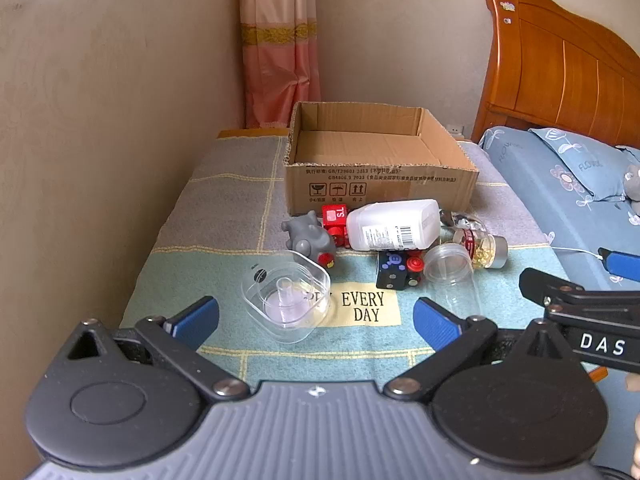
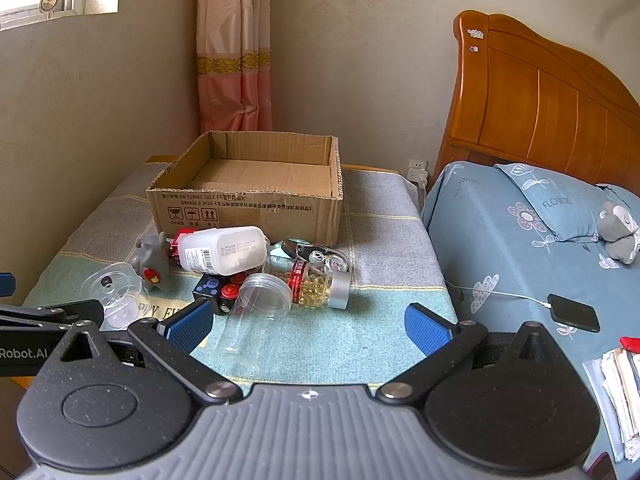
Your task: Organize rigid objects
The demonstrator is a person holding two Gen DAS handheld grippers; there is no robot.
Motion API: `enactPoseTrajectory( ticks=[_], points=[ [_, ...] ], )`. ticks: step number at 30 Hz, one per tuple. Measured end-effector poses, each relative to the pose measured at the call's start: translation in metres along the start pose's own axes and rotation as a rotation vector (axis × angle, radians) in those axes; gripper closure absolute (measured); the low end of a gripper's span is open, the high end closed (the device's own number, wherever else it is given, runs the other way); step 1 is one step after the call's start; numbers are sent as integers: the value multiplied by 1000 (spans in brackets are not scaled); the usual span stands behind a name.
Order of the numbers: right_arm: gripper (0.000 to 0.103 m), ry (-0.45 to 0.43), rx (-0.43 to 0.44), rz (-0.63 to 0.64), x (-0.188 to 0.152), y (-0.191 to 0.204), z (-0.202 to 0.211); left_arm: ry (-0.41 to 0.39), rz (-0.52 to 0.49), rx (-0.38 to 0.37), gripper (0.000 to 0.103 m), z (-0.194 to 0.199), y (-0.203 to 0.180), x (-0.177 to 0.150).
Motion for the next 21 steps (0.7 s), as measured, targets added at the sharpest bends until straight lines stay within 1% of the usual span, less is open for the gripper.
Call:
enactPoseTrajectory(
  ticks=[21],
  points=[
    [0,-4,5,7,1,2,-1,10,13,-3,1,-5,2,0]
  ],
)
Point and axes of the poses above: each gripper's, at about its wrist camera, not at the fingertips, and z roughly against the way its jaws point, y to its left, x to its top, the point moved 6 cm from there along -z, roughly the way its jaws point, and after that the axes turned 2 degrees about -z, right-handed, at the moved point
